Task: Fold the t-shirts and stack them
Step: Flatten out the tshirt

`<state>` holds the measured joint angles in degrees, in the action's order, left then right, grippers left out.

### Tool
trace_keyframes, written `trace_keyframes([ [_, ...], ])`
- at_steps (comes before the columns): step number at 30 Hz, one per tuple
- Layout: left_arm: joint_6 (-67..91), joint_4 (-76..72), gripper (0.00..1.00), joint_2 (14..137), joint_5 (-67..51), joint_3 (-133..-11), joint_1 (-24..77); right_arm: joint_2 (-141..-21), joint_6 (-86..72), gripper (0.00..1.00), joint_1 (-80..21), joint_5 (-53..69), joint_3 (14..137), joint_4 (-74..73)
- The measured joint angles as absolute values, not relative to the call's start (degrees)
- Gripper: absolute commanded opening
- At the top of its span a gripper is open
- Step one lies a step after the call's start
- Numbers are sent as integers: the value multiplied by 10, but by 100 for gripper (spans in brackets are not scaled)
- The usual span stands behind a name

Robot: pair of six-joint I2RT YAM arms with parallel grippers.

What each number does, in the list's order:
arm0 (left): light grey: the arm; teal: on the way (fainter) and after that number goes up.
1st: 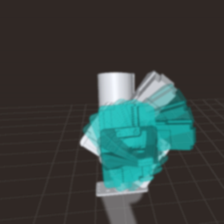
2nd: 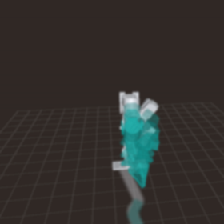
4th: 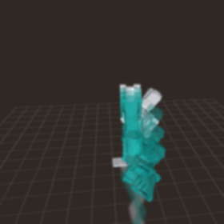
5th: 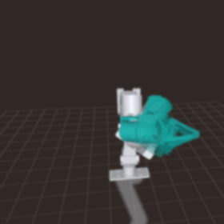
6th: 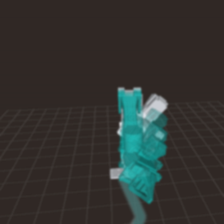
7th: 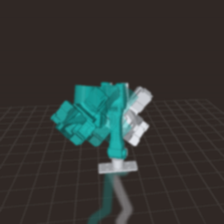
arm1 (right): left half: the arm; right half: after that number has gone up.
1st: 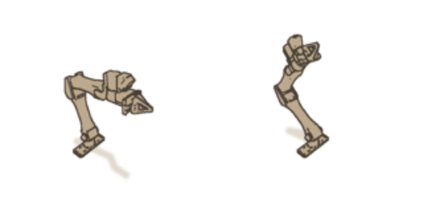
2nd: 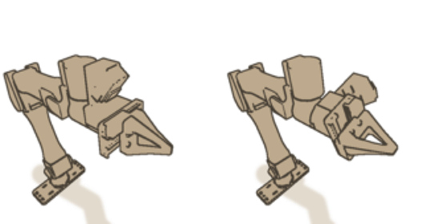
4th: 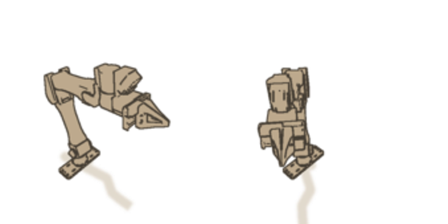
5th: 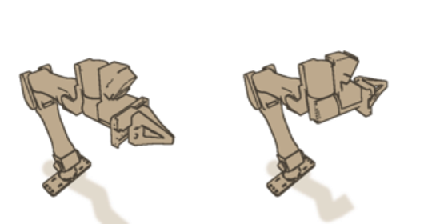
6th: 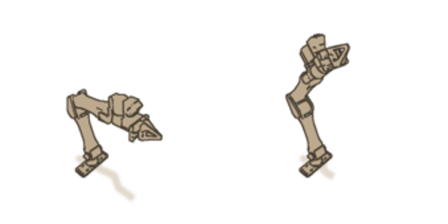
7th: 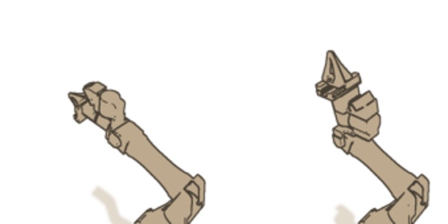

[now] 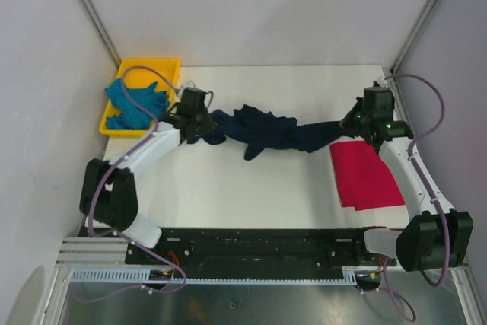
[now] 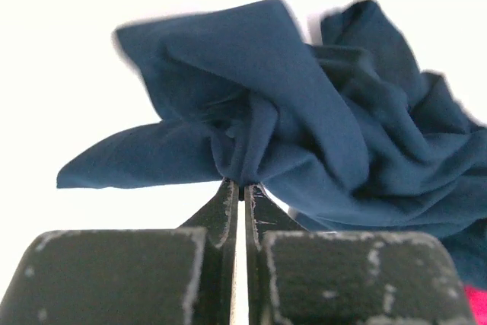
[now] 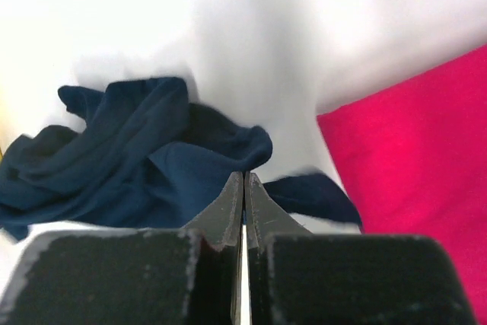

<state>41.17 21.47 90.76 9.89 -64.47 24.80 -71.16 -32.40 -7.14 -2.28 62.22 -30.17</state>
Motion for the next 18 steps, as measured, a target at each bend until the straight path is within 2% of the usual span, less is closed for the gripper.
trace_keyframes([
  [7, 384, 246, 4, 836, 109, -666, 187, -691, -324, 0, -20, 8, 628, -324],
  [18, 359, 290, 0, 833, 83, -689, 158, -671, -341, 0, 9, 67, 657, -317],
])
